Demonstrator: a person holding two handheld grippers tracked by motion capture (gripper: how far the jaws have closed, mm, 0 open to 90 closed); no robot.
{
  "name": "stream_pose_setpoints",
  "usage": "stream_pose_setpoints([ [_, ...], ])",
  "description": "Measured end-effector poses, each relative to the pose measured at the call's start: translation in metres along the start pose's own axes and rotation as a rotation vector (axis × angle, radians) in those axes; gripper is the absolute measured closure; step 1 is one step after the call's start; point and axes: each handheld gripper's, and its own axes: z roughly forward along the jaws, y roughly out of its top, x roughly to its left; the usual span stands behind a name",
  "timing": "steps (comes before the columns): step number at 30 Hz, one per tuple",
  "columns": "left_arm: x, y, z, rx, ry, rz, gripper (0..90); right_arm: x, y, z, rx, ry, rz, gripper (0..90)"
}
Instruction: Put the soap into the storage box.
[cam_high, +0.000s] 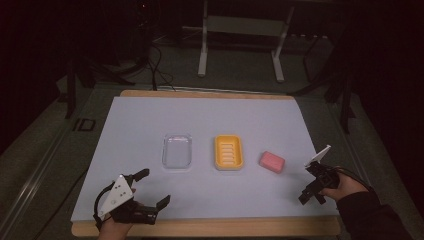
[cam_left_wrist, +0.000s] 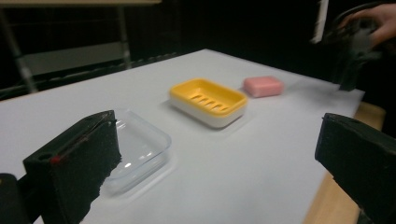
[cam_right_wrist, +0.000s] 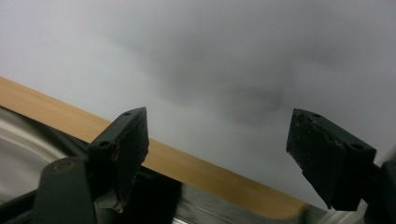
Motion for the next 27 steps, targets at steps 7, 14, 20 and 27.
stream_pose_setpoints([
  [7, 0.003, -0.001, -0.001, 0.008, 0.021, 0.017, 0.3, 0.012, -0.004, 0.001, 0.050, -0.018, -0.184, 19.8],
  [14, 0.004, -0.002, 0.001, 0.022, 0.020, 0.031, 0.3, 0.025, -0.002, -0.002, 0.092, -0.007, -0.347, 19.8],
  [20, 0.006, -0.003, 0.000, 0.015, 0.014, 0.022, 0.3, 0.033, 0.003, 0.000, 0.073, -0.045, -0.515, 19.8],
  [27, 0.003, -0.003, 0.002, 0.030, -0.005, 0.044, 0.3, 0.039, 0.016, -0.004, 0.053, -0.025, -0.547, 19.9],
])
